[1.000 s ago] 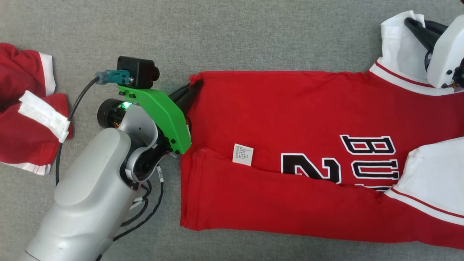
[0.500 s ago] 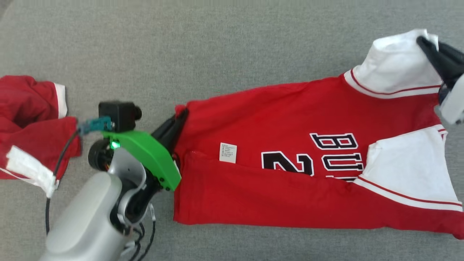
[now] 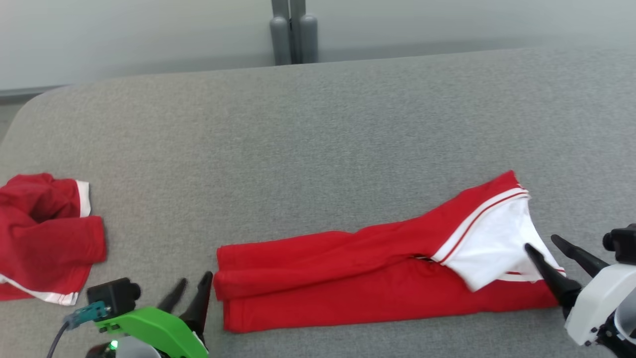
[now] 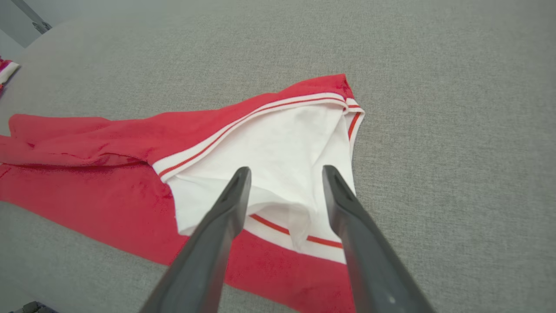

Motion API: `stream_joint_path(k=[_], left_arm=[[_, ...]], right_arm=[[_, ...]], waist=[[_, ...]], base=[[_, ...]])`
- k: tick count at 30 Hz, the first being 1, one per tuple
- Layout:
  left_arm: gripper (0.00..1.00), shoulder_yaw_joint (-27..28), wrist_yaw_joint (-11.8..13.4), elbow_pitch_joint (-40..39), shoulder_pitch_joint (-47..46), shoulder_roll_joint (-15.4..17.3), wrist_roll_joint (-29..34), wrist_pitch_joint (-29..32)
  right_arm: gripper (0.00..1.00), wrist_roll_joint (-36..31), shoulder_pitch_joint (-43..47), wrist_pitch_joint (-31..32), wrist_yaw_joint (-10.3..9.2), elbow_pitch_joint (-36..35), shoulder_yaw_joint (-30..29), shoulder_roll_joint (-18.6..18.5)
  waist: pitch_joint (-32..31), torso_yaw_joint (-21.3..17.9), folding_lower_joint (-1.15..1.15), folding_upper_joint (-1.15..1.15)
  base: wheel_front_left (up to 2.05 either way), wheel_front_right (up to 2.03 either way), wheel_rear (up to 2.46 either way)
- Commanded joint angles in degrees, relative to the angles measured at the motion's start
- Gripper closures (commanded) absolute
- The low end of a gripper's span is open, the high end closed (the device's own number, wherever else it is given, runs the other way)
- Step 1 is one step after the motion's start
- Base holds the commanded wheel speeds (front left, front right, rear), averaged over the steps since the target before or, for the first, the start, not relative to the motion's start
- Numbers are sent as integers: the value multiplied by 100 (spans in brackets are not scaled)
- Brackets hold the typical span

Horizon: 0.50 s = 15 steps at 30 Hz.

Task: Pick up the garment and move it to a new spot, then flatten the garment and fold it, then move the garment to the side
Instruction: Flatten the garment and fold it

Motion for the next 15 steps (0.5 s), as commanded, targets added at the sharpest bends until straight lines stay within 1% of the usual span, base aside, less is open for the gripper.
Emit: stream_joint_path(k=[1,3,4,6,7,8,9,13,15], left_arm=[[0,67,-37,67,71,-9,188,-312],[0,163,-13,232,149,-88,286,-736],[0,147,-89,244,190,-140,384,-944],[0,271,-57,237,285,-273,393,-1329],[0,266,-32,214,300,-244,620,-1535],[0,294,-11,157,302,-318,741,-1704],[0,346,35,137,373,-453,856,-1796],[0,588,58,52,457,-719,1521,-1913],[0,869,-28,-62,481,-1004,2002,-1909]], right_arm=[[0,-108,58,-9,2,-52,-138,182],[0,-221,141,-12,1,-127,-397,365],[0,-277,177,17,1,-191,-528,472],[0,-405,162,68,1,-274,-720,610],[0,-503,116,139,1,-272,-831,678],[0,-675,50,218,1,-241,-906,713],[0,-808,-50,312,1,-189,-937,784],[0,-1170,-512,646,1,210,-878,1090],[0,-1307,-831,803,1,519,-723,1263]], waist=[[-190,-258,0,0],[-155,-291,0,0],[-131,-311,0,0],[-70,-349,0,0],[-24,-359,0,0],[17,-350,0,0],[57,-338,0,0],[206,-264,0,0],[277,-192,0,0]], base=[[0,0,0],[0,0,0],[0,0,0],[0,0,0],[0,0,0],[0,0,0],[0,0,0],[0,0,0],[0,0,0]])
